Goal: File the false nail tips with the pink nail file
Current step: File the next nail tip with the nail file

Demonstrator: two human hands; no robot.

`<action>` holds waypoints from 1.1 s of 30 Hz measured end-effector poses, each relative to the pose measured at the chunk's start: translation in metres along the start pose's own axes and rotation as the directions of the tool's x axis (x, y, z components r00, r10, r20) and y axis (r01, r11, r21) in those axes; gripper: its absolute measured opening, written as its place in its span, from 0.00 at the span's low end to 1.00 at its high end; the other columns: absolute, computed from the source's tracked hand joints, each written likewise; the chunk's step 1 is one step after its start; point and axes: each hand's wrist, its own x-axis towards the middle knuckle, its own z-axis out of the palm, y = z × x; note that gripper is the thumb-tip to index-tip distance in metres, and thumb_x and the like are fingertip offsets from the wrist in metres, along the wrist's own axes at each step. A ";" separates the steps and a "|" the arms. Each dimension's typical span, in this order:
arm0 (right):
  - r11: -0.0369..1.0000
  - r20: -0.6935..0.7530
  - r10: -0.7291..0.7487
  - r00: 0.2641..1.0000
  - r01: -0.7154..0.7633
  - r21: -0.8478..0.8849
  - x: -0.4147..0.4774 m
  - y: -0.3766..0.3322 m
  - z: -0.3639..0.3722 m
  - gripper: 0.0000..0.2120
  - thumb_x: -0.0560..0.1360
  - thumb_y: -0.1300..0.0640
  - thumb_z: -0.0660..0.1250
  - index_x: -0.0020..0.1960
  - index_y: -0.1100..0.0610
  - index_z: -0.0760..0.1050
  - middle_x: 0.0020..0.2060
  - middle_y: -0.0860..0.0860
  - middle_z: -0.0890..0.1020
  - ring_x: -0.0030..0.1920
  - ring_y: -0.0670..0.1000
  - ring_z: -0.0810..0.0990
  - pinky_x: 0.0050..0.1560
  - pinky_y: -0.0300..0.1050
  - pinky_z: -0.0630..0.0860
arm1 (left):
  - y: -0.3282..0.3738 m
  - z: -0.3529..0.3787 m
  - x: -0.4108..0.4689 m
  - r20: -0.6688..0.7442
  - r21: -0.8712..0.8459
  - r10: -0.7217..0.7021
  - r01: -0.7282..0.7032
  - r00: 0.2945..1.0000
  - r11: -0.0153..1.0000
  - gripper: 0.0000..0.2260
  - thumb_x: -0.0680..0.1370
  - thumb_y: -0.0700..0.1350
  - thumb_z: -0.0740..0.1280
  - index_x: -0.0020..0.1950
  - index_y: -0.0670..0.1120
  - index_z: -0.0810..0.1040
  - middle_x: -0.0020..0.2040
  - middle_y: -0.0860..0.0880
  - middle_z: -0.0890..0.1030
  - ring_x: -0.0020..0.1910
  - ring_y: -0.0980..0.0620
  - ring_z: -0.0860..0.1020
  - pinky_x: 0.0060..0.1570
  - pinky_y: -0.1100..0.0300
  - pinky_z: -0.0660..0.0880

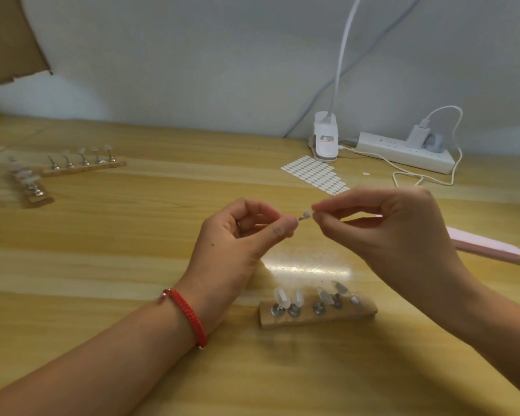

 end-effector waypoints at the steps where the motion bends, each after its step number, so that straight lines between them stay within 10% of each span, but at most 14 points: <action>1: 1.000 0.000 0.002 1.000 -0.002 0.002 0.000 0.000 0.000 0.07 0.68 0.59 0.75 0.43 0.48 0.84 0.36 0.40 0.85 0.37 0.40 0.84 0.39 0.29 0.78 | 0.000 0.000 0.000 0.000 0.004 0.002 -0.002 1.000 1.000 0.12 0.62 0.47 0.75 0.41 0.45 0.78 0.37 0.48 0.84 0.38 0.58 0.82 0.37 0.71 0.74; 25: 0.906 0.072 -0.313 0.947 0.320 -0.277 -0.007 0.004 0.000 0.06 0.71 0.63 0.75 0.48 0.58 0.84 0.42 0.49 0.84 0.43 0.44 0.82 0.47 0.31 0.77 | 0.004 0.001 -0.007 -0.016 0.163 0.167 -0.162 0.986 0.973 0.06 0.62 0.49 0.76 0.35 0.54 0.80 0.39 0.52 0.85 0.42 0.56 0.84 0.42 0.69 0.77; 33: 0.956 0.087 0.072 0.994 -0.093 0.277 -0.011 -0.005 -0.010 0.13 0.64 0.51 0.74 0.48 0.50 0.83 0.41 0.49 0.87 0.42 0.49 0.86 0.45 0.38 0.81 | 0.007 0.005 -0.007 0.024 0.068 0.129 -0.130 0.991 0.989 0.08 0.64 0.42 0.75 0.35 0.48 0.77 0.41 0.48 0.86 0.43 0.53 0.85 0.42 0.68 0.77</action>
